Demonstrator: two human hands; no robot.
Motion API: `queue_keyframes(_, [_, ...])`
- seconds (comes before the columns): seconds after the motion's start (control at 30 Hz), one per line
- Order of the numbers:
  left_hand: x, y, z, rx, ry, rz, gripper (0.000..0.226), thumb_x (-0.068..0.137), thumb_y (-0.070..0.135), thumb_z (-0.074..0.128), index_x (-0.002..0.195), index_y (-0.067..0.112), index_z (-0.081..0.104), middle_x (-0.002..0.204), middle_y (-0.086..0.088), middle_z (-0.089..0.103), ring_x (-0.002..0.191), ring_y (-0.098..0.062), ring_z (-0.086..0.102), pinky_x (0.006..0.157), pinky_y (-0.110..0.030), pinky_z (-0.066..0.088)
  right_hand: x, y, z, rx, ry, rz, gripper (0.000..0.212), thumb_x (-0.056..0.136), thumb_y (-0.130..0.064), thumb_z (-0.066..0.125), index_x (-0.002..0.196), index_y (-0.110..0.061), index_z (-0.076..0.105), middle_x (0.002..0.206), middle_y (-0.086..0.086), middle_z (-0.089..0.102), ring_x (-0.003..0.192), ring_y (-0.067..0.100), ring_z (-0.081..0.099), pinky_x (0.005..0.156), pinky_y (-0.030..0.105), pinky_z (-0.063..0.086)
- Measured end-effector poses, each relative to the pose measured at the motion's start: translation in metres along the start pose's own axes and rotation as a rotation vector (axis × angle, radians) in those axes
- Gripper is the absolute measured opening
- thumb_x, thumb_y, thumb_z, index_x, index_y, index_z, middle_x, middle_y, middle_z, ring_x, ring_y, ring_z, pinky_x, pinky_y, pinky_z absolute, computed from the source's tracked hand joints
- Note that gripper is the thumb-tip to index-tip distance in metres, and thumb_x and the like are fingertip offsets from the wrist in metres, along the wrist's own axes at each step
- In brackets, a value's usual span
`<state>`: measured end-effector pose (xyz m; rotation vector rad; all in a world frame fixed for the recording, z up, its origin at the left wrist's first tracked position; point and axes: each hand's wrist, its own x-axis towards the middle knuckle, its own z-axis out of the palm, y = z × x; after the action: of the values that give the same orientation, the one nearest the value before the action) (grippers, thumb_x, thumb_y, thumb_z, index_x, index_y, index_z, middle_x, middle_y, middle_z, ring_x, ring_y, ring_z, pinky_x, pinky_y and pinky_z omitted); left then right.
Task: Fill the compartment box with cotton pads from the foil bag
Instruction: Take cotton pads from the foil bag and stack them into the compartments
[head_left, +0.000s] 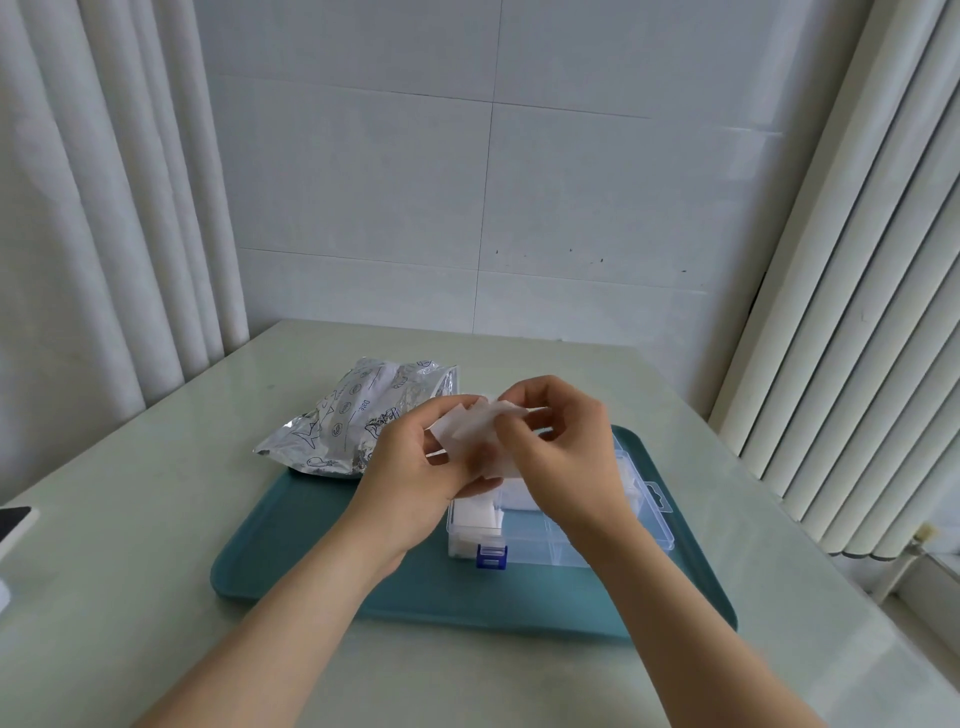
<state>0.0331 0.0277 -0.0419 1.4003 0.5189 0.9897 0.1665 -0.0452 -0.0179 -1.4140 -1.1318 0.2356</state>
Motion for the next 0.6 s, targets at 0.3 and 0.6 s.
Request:
queue_keyframes(0.3, [0.004,-0.005,-0.005,0.022,0.117,0.032,0.041,0.089,-0.007,0.076,0.115,0.026,0.076,0.106,-0.008,0.078,0.097,-0.026,0.078,0.077,-0.041,0.067,0.01,0.002,-0.014,0.441,-0.017,0.237,0.005,0.099,-0.01,0.067,0.101,-0.013,0.071,0.09,0.002,0.075,0.081,0.013,0.066,0.076,0.033,0.051])
queue_keyframes(0.6, [0.011,-0.016,-0.013,0.136,0.365,0.109,0.04,0.093,-0.004,0.065,0.118,0.027,0.071,0.112,0.005,0.074,0.097,-0.018,0.076,0.073,-0.036,0.067,0.005,0.003,-0.023,-0.088,-0.408,0.355,0.014,0.089,-0.01,0.08,0.1,-0.019,0.079,0.087,0.013,0.079,0.063,0.014,0.067,0.074,0.036,0.061])
